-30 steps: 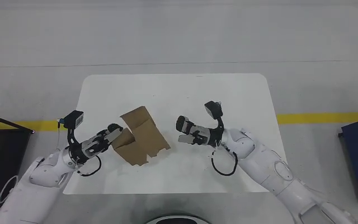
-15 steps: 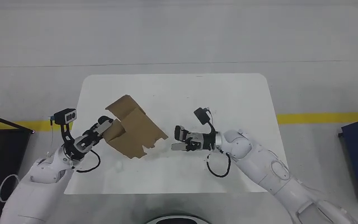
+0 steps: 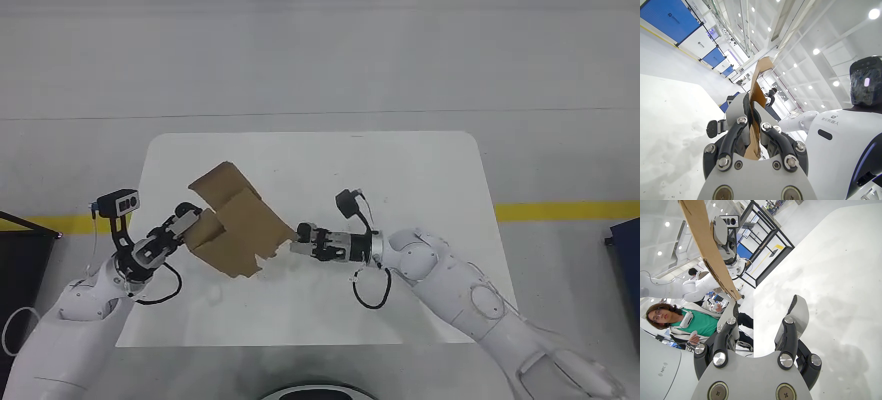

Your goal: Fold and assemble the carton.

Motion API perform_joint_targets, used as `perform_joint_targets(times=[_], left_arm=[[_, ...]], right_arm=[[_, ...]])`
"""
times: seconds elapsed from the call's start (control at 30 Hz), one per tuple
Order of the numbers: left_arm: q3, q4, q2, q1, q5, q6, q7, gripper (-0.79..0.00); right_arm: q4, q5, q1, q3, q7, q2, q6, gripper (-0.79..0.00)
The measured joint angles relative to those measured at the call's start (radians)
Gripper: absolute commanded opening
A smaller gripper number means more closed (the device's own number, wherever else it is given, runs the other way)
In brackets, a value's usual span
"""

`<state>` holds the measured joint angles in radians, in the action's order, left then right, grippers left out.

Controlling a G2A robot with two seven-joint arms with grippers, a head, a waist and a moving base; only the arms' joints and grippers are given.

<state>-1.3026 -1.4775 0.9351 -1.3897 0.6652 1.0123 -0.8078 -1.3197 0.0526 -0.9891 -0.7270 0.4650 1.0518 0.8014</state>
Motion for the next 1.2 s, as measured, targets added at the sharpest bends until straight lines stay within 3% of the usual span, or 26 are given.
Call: perform_joint_targets(times=[0.33, 0.43, 0.5, 0.57, 0.73, 0.83, 1.0, 1.2], left_arm=[[-0.004, -0.013, 0.005, -0.009, -0.014, 0.000, 0.000, -0.785], [-0.008, -0.013, 0.007, -0.011, -0.011, 0.000, 0.000, -0.785], [-0.015, -0.011, 0.008, -0.014, -0.002, 0.000, 0.000, -0.785], [-0.021, -0.005, 0.010, -0.017, 0.011, 0.000, 0.001, -0.785], [-0.021, 0.007, 0.013, -0.013, 0.021, 0.000, 0.000, -0.785], [-0.015, 0.008, 0.016, -0.010, 0.021, 0.000, 0.000, -0.785], [-0.007, 0.004, 0.019, -0.007, 0.017, 0.000, 0.000, -0.785], [-0.001, 0.001, 0.022, -0.003, 0.012, -0.001, -0.001, -0.785]], right_arm=[[0.012, 0.066, 0.004, 0.012, -0.066, 0.029, 0.025, -0.394], [0.016, 0.073, 0.004, 0.020, -0.056, 0.035, 0.045, -0.222], [0.022, 0.071, 0.003, 0.026, -0.038, 0.038, 0.069, -0.172], [0.029, 0.067, 0.002, 0.029, -0.026, 0.040, 0.095, -0.243], [0.028, 0.061, 0.006, 0.063, 0.022, 0.052, 0.133, -0.172], [0.034, 0.049, 0.018, 0.070, 0.032, 0.059, 0.149, -0.194], [0.035, 0.107, 0.029, 0.067, -0.015, 0.074, 0.112, -0.296], [0.044, 0.177, 0.034, 0.065, -0.092, 0.094, 0.079, -0.296]])
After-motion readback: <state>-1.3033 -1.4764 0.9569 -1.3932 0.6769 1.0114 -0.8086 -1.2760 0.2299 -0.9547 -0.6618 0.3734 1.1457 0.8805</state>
